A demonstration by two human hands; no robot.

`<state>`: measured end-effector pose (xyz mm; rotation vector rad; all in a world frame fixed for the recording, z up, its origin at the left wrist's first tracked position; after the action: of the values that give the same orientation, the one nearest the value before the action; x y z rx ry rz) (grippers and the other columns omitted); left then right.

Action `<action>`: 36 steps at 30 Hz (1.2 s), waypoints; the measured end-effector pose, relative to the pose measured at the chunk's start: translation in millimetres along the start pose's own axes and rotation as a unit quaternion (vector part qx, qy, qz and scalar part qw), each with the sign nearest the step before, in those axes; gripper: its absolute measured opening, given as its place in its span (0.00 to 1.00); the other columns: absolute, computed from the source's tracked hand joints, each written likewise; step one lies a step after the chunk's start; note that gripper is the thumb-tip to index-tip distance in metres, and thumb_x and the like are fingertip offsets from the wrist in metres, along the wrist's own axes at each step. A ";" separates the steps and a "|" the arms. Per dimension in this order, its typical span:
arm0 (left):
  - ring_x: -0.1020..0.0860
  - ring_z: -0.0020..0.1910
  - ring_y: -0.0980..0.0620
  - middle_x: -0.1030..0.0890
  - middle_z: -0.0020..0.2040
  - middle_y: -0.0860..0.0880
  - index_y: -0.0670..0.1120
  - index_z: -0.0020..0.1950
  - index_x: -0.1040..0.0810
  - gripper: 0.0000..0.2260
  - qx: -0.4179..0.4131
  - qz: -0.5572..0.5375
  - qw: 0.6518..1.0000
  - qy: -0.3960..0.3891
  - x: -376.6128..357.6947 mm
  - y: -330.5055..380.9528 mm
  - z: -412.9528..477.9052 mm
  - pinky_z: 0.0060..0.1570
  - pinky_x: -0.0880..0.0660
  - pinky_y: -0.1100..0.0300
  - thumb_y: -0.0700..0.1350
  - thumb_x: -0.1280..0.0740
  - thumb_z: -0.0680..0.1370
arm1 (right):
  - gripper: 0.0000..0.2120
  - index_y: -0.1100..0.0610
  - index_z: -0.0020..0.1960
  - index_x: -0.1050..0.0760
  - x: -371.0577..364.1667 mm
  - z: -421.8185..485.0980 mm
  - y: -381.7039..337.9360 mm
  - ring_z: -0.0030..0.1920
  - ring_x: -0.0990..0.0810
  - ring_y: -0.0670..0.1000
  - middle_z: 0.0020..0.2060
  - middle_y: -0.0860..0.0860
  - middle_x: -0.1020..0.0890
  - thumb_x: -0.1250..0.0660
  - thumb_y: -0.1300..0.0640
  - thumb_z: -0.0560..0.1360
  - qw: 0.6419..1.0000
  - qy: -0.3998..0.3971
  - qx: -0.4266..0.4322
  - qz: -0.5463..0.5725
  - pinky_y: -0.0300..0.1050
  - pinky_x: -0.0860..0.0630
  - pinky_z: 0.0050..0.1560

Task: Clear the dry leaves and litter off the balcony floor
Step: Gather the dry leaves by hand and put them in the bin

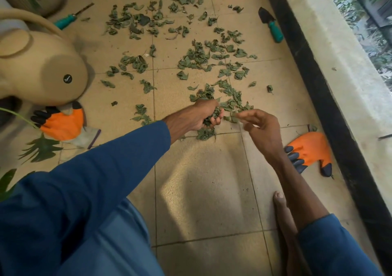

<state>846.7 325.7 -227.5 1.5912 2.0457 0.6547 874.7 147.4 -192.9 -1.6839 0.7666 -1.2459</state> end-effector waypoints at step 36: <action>0.26 0.24 0.54 0.22 0.34 0.46 0.42 0.49 0.23 0.12 -0.022 0.108 0.994 -0.027 0.6 -1.8 -0.1 0.19 0.33 0.66 0.45 0.41 0.86 | 0.06 0.61 0.48 0.15 17.0 43.5 67.4 0.30 0.19 0.49 0.39 0.55 0.14 0.24 0.58 0.75 0.982 0.022 0.007 -0.188 0.46 0.21 0.33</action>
<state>845.2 325.9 -228.6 1.8002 1.8227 0.7192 922.9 116.8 -251.9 -1.8515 0.4743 -1.5454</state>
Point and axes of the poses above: each hand's wrist, its own z-axis towards the middle knuckle, its own x-axis out of the back of the hand, y = z × x, the point moved 8 cm from there along z, towards the middle knuckle
